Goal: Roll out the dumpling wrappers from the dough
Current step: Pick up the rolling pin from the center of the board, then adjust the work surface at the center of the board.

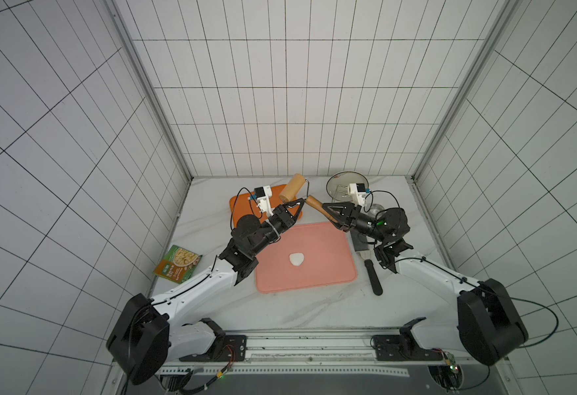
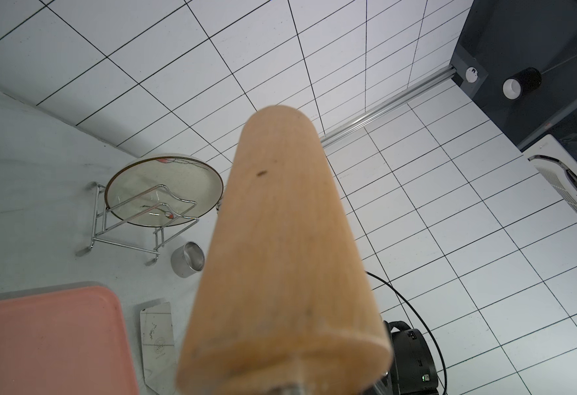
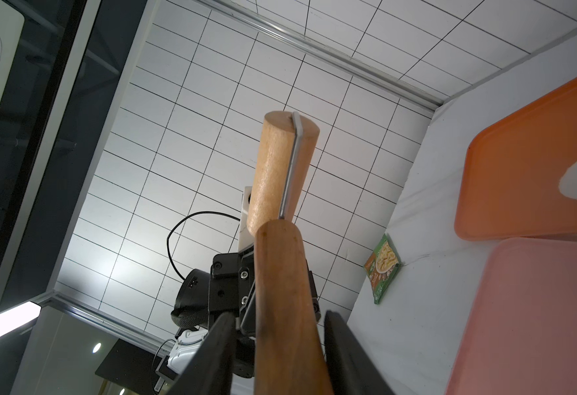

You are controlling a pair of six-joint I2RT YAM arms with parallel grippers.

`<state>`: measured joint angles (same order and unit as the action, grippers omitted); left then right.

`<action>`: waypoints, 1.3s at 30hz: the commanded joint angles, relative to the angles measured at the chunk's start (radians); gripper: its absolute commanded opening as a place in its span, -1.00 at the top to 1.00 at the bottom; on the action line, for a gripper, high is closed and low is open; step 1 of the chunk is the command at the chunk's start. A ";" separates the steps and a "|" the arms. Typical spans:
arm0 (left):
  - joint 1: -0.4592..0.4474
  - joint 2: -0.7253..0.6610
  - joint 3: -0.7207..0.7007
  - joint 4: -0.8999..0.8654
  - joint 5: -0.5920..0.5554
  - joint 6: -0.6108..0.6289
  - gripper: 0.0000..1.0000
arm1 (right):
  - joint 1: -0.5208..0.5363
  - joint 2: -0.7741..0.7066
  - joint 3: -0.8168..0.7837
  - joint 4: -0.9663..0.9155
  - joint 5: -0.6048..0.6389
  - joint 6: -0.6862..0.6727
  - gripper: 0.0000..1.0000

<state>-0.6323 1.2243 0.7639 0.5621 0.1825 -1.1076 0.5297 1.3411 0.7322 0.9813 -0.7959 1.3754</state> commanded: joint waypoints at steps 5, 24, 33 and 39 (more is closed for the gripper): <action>-0.003 -0.002 0.001 0.041 -0.005 0.021 1.00 | -0.006 0.003 0.049 0.046 0.006 0.005 0.34; 0.003 -0.087 -0.045 -0.124 -0.028 0.033 -0.15 | -0.067 -0.055 0.073 -0.347 0.003 -0.204 1.00; 0.111 -0.261 -0.067 -0.638 -0.023 0.063 -0.21 | -0.112 -0.075 0.169 -0.903 0.048 -0.487 1.00; 0.201 -0.338 -0.028 -1.061 -0.053 0.175 -0.25 | -0.113 -0.031 0.348 -1.376 0.192 -0.754 1.00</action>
<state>-0.4530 0.9085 0.7074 -0.2054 0.1585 -1.0153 0.4248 1.3003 0.9554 -0.1314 -0.6849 0.8200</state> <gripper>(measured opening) 0.624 0.292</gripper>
